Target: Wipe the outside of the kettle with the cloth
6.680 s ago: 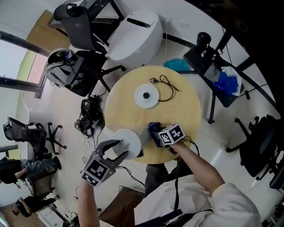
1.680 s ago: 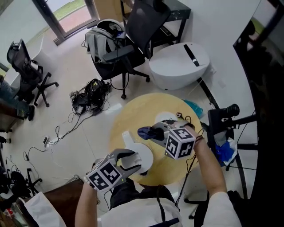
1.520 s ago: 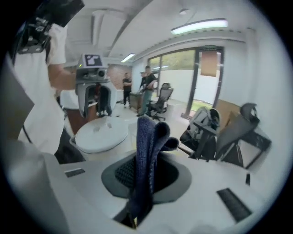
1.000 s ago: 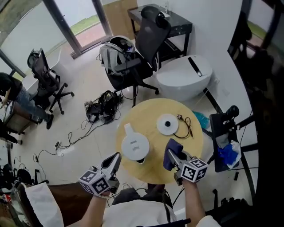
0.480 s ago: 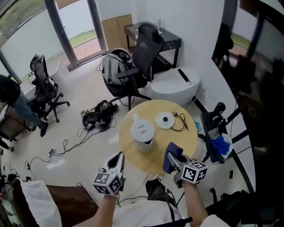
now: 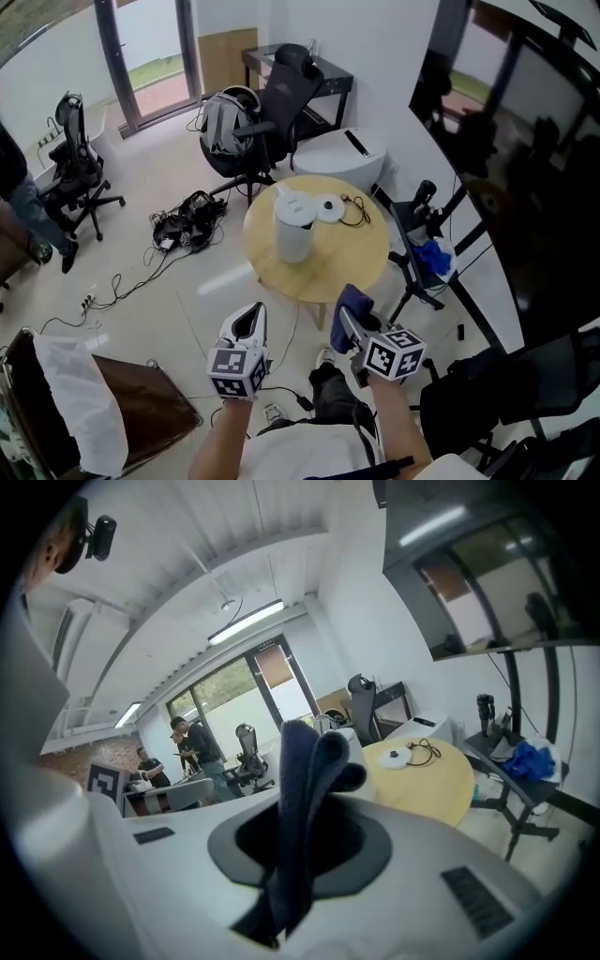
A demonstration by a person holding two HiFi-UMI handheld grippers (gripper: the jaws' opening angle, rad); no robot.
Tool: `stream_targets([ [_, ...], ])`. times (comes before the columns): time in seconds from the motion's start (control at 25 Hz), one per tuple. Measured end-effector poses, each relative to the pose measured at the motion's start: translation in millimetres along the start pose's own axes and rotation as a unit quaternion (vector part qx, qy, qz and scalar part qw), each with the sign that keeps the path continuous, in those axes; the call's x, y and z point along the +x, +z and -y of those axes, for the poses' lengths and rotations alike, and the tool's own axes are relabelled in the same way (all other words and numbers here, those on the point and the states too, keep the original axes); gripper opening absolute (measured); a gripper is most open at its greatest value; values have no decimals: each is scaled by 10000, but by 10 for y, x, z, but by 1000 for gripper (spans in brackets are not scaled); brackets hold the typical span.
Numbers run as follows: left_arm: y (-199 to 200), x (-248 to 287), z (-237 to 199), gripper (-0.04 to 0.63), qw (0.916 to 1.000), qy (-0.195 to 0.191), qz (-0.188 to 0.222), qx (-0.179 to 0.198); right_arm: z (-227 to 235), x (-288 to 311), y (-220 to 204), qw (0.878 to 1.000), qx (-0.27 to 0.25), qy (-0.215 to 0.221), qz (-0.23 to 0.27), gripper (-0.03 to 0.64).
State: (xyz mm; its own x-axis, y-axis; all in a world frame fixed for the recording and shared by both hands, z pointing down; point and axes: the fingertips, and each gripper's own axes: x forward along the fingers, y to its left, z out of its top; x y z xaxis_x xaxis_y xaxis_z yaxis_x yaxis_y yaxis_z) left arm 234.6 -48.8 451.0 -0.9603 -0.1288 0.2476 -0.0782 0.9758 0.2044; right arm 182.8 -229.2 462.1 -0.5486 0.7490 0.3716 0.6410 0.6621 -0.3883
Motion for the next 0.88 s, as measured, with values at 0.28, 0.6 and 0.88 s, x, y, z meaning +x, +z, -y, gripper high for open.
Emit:
stream_targets([
  [0.28,-166,-240,277,5,9990,-39,-96,-432,-176,-342,-346,9994,-143,-112,-291,66],
  [0.6,-65,-139,651,5,9982,-159,-9,-581,-13,-601,-219,9991,-341,40,-250,66],
  [0.88,-39,-70,872,5,9989,-202,-10,-416,28,-647,-53,9985,-485,204,-154,66],
])
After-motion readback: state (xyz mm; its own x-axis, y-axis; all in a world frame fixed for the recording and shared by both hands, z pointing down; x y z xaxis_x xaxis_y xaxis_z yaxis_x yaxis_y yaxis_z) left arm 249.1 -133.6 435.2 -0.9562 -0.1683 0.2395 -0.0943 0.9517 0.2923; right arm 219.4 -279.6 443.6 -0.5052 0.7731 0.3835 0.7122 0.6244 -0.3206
